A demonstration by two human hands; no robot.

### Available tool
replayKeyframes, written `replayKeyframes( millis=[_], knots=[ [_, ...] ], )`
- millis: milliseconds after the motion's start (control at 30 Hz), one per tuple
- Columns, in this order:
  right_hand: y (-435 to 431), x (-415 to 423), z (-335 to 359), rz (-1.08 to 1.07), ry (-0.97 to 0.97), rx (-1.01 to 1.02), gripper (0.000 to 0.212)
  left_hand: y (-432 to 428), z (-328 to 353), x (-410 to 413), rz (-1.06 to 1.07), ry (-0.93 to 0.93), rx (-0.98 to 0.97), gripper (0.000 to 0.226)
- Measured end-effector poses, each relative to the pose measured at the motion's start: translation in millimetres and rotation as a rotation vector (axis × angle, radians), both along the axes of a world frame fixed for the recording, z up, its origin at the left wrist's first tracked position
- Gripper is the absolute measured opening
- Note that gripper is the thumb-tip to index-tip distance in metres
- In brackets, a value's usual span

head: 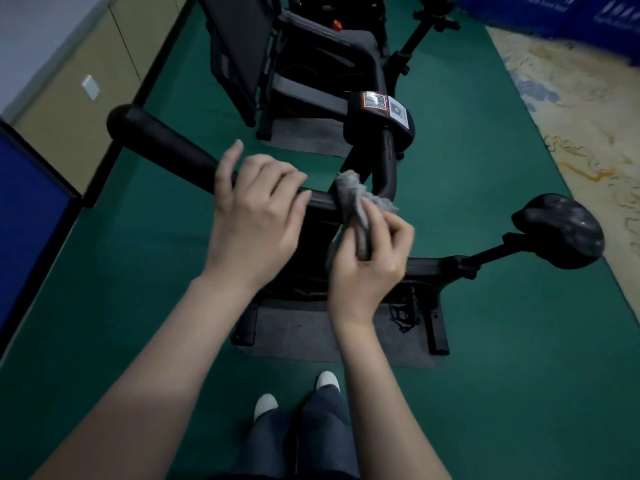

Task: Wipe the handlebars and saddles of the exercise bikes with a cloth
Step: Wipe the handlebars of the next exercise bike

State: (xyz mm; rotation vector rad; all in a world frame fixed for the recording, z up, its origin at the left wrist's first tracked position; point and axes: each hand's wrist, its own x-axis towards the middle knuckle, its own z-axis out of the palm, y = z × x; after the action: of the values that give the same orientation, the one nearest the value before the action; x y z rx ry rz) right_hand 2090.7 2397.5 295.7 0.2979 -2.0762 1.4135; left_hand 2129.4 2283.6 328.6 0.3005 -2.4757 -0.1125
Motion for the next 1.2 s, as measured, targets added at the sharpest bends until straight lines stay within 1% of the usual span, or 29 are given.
replayKeyframes(
  millis=[100, 200, 300, 367, 467, 533, 600, 667, 767, 900, 967, 1033, 1100, 1200],
  knots=[
    [14, -23, 4, -0.089, -0.073, -0.06, 0.026, 12, -7, -8, -0.019, -0.044, 0.029, 0.032],
    [18, -36, 5, -0.111, -0.202, -0.2, 0.021, 16, -13, -13, -0.002, -0.062, 0.048, 0.034],
    [11, -23, 0, -0.11, -0.323, -0.358, 0.019, 17, -17, -15, 0.022, -0.044, 0.048, 0.033],
    [6, -16, -3, -0.148, -0.411, -0.466, 0.017, 18, -19, -17, 0.033, -0.016, 0.046, 0.031],
    [7, -30, -3, -0.2, -0.52, -0.576, 0.017, 19, -22, -19, 0.046, 0.005, 0.04, 0.029],
    [10, -44, -2, -0.199, -0.581, -0.623, 0.019, 18, -23, -20, 0.054, 0.017, 0.031, 0.028],
    [11, -49, -3, -0.171, -0.613, -0.619, 0.02, 19, -24, -21, 0.063, 0.027, 0.02, 0.027],
    [9, -39, -6, -0.106, -0.65, -0.638, 0.015, 20, -24, -22, 0.071, 0.038, 0.015, 0.027],
    [8, -15, -10, 0.054, -0.77, -0.737, 0.018, 20, -26, -23, 0.081, 0.048, 0.005, 0.028],
    [11, -24, -9, 0.35, -1.028, -1.068, 0.021, 19, -26, -23, 0.078, 0.044, -0.001, 0.029],
    [15, -37, -7, 0.471, -1.128, -1.16, 0.027, 19, -26, -23, 0.08, 0.037, -0.002, 0.03],
    [20, -41, -8, 0.581, -1.165, -1.142, 0.029, 19, -26, -24, 0.086, 0.033, -0.003, 0.03],
    [27, -37, -12, 0.677, -1.198, -1.068, 0.027, 20, -27, -24, 0.092, 0.028, -0.006, 0.029],
    [36, -44, -16, 0.733, -1.214, -0.979, 0.026, 23, -26, -24, 0.11, 0.022, 0.002, 0.029]
  ],
)
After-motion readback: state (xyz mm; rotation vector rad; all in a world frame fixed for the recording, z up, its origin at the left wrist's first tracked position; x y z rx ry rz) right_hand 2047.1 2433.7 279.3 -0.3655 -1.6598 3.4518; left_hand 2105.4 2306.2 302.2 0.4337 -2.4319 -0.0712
